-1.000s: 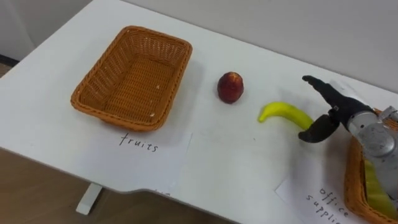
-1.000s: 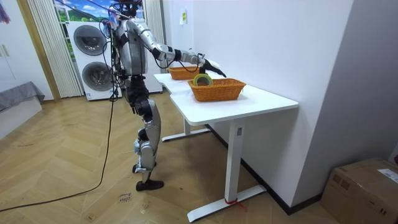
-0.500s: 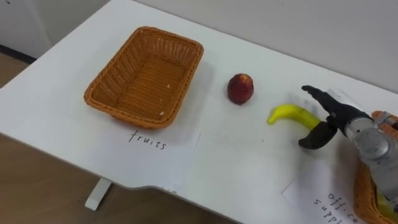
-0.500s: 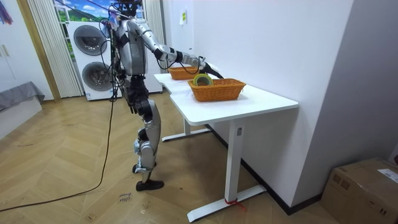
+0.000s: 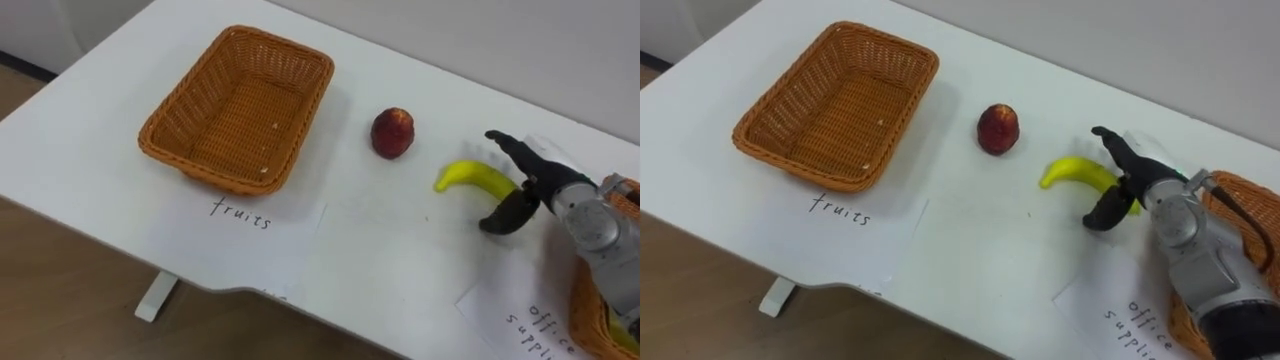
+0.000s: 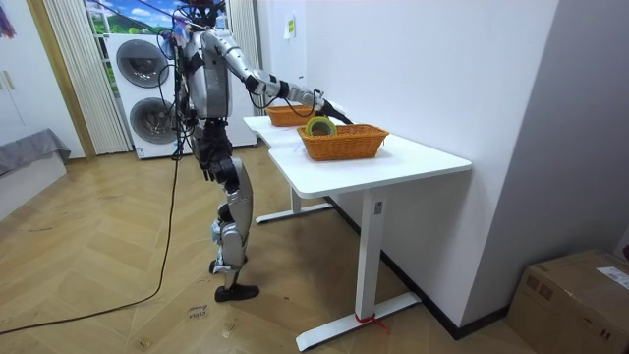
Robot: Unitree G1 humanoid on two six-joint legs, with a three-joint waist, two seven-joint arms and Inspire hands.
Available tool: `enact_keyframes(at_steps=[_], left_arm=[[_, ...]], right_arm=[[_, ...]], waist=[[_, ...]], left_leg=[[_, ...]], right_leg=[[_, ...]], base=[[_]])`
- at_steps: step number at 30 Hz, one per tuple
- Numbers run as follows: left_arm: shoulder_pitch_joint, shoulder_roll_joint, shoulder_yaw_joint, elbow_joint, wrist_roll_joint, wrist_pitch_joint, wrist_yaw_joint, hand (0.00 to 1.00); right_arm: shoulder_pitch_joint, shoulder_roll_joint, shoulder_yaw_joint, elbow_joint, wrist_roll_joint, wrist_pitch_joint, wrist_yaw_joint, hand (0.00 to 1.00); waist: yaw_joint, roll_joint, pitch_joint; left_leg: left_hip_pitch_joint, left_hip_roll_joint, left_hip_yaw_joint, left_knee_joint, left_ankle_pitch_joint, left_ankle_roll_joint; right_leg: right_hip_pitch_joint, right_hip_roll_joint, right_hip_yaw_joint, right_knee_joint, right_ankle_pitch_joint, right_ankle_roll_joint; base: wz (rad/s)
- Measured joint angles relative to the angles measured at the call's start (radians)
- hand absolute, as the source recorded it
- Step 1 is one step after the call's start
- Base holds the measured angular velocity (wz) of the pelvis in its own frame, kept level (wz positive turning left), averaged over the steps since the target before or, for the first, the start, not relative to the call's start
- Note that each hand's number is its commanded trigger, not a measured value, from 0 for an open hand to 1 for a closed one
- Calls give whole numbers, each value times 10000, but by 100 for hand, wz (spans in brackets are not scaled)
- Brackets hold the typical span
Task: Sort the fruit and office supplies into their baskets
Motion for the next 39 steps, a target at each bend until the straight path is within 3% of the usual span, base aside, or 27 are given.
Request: enact_keyframes(at_steps=[17,23,31,39], left_arm=[[12,26,-196,51,14,90,10,0],[17,16,-209,161,-48,92,3,0],[-111,26,-393,277,23,28,-132,0],[-418,81,-585,525,-76,-61,-199,0]], right_arm=[[-376,-2,1,1293,230,-104,-127,0],[-417,-47,68,1735,621,-102,-174,0],[-1363,-260,761,2748,1713,-238,884,0],[-1543,-659,1146,3243,2439,-357,1693,0]], waist=[[182,23,-21],[396,61,-26],[516,116,-39],[713,116,-37]], left_leg=[[44,-7,-130,45,7,-12],[182,-3,-158,15,13,-26],[76,6,-308,57,60,-92],[133,8,-357,15,74,-109]], right_leg=[[133,16,-121,-8,5,-5],[240,25,-111,-25,10,-15],[215,57,-267,-31,38,-62],[269,66,-283,-39,39,-63]], base=[[1],[-1],[4],[0]])
